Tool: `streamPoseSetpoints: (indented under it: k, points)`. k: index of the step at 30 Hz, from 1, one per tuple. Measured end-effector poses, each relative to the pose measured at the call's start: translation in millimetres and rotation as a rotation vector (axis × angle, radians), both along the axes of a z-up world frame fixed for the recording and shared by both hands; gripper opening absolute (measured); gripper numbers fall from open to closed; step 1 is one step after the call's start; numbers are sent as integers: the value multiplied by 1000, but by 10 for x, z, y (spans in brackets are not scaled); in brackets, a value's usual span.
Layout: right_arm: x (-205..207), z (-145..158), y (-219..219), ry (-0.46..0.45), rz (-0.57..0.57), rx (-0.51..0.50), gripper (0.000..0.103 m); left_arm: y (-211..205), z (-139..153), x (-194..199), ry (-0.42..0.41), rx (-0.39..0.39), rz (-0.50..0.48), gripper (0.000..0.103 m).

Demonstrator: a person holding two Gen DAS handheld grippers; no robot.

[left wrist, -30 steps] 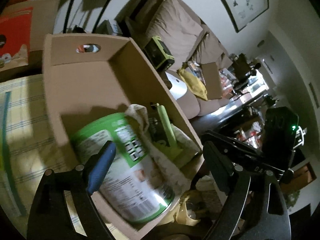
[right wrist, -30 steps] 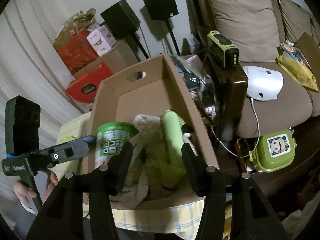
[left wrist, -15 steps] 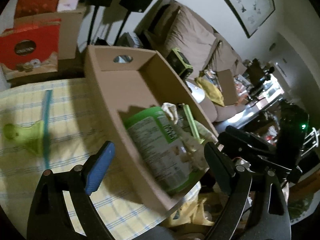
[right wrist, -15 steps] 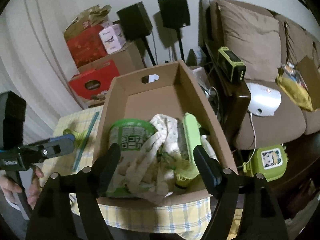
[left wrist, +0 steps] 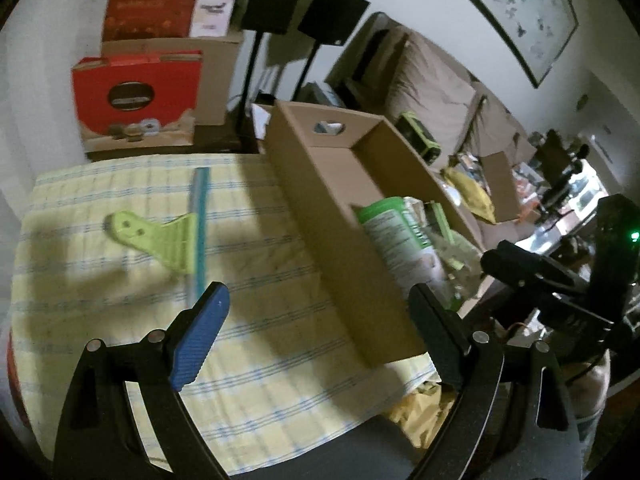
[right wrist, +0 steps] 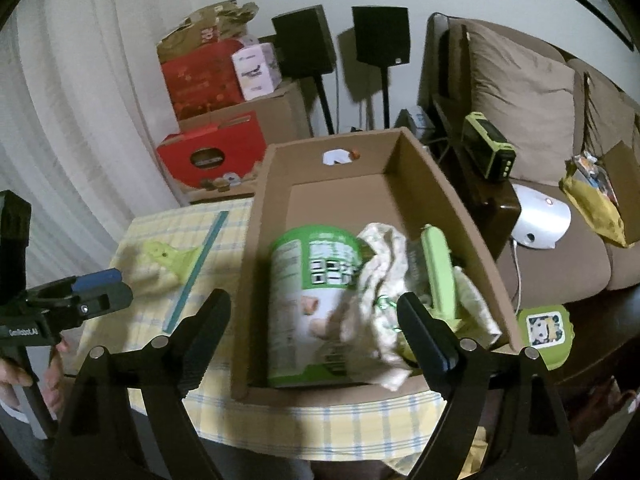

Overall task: Organize objects
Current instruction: 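Withdraw both tools from the tray toward the lime clip and teal strip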

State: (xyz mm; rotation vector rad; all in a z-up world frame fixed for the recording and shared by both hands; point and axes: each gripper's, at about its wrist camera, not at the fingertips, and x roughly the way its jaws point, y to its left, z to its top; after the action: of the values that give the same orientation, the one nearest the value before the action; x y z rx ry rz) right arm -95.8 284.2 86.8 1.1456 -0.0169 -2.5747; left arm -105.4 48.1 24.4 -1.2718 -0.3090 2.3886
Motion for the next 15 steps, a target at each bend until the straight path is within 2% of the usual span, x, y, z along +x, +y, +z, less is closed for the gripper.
streamPoseSetpoints:
  k: [8,15]
  points:
    - [52,0,-337,35,12,52,86,-323,6,157,21,-54,65,90]
    - [113,-15,-627,35,44,49,87,-563,20,251,40,-80,105,90]
